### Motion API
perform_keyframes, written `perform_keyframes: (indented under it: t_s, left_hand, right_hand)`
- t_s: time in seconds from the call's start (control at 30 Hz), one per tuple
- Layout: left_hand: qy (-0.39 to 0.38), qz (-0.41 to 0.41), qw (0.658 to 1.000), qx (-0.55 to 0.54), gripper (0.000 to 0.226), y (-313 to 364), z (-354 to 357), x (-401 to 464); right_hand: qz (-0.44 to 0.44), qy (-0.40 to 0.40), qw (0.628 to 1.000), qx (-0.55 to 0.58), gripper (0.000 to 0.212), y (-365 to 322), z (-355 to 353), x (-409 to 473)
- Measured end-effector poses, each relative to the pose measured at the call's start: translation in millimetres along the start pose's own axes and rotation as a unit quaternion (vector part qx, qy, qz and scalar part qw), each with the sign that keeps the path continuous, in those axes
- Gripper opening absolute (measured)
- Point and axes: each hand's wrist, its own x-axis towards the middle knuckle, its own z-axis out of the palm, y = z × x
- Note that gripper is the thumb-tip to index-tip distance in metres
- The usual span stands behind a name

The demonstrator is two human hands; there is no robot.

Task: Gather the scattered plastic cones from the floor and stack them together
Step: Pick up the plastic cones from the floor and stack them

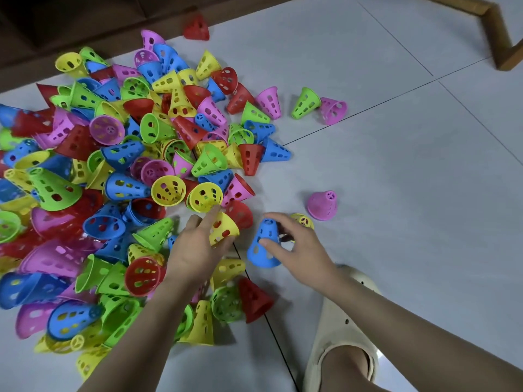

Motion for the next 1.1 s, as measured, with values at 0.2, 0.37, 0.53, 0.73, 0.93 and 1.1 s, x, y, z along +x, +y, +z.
perform_keyframes:
  t_s: [0.2, 0.37, 0.53, 0.73, 0.93, 1.1]
  left_hand:
    - [0.074, 0.022, 0.993, -0.084, 0.064, 13, -15, -3]
    - [0.072, 0.074, 0.985, -0.136, 0.052, 42, -9, -4]
    - [0.015, 0.145, 0.978, -0.151, 0.053, 74, 13, -6]
    - [-0.027, 0.190, 0.973, -0.131, 0.052, 108, 39, 4]
    - [-0.045, 0.188, 0.978, -0.082, 0.048, 119, 62, 14]
    - [-0.028, 0.176, 0.983, -0.052, 0.048, 120, 80, 21]
  right_hand:
    - [-0.019, 0.123, 0.992, 0.011, 0.047, -9, -40, 13]
    - [-0.010, 0.255, 0.967, 0.022, 0.039, 11, -81, 29]
    - [0.045, 0.269, 0.962, 0.019, 0.036, 43, -97, 36]
    - [0.076, 0.204, 0.975, -0.049, 0.035, 63, -97, 41]
    - [0.062, 0.160, 0.976, -0.134, 0.034, 77, -99, 38]
    - [0.109, 0.134, 0.977, -0.121, 0.040, 76, -103, 40]
